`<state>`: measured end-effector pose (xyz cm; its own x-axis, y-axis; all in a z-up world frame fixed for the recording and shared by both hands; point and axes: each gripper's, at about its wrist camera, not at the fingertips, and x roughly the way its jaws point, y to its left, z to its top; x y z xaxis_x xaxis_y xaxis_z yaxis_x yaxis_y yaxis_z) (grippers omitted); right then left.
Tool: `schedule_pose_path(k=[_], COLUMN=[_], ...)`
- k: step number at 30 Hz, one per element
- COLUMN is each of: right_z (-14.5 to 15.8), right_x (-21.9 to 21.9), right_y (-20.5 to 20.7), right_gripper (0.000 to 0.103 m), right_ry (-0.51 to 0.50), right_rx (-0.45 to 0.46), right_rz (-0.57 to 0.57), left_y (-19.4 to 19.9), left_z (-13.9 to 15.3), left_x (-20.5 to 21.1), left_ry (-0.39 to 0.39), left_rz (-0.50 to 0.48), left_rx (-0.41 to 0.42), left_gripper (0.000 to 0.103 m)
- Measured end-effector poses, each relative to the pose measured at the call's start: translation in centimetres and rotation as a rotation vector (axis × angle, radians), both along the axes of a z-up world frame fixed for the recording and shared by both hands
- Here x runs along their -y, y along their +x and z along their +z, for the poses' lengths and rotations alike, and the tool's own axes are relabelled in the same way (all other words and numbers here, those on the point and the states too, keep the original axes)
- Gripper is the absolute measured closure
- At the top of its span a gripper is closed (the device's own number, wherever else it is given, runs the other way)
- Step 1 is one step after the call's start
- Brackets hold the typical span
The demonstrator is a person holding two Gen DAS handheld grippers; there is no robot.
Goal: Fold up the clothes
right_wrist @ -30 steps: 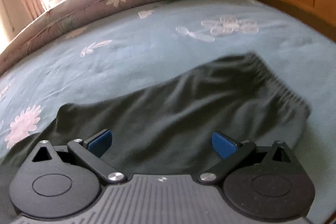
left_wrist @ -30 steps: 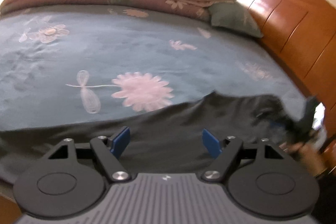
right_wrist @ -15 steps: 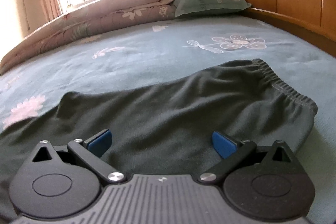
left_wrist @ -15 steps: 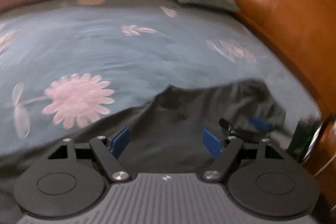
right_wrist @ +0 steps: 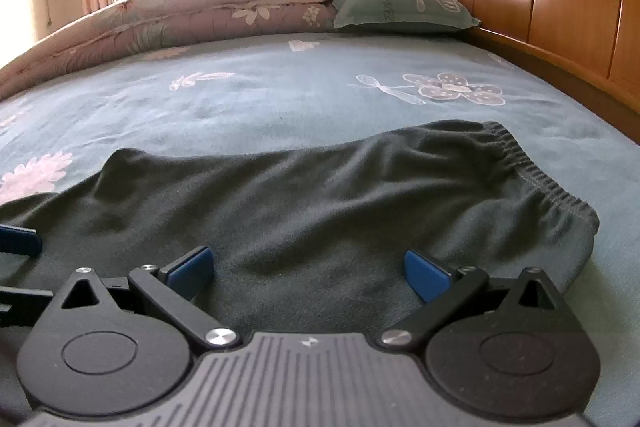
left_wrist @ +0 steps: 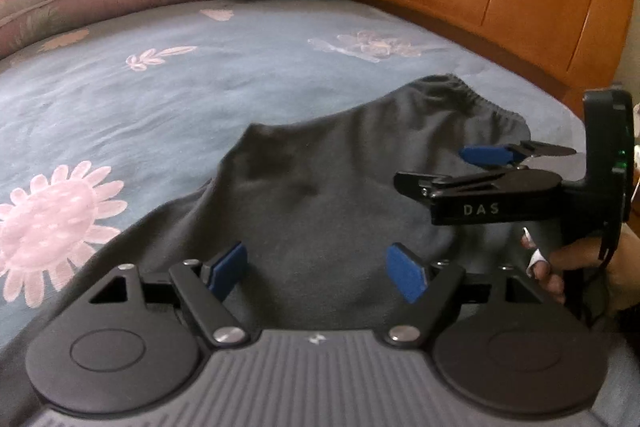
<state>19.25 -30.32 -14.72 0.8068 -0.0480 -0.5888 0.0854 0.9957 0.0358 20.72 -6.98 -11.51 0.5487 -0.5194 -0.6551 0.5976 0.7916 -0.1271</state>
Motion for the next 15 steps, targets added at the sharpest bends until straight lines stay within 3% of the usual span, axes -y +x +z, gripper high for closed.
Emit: schedule_pose_path(k=[8,15], right_z=[1.2,1.6], right_x=[-0.1,0.9], right_y=[-0.1,-1.3], right_gripper=[0.000,0.000], right_ry=[0.000,0.023], right_rx=[-0.055,-0.143], right_rz=[-0.013,0.057], left_y=[0.6,1.3], left_z=[0.8,0.3], left_x=[-2.2,-3.2], left_ry=[-0.052,-0.075], left_rz=[0.006,0.040], left_rx=[-0.059,-0.086], left_gripper=[0.020,0.019])
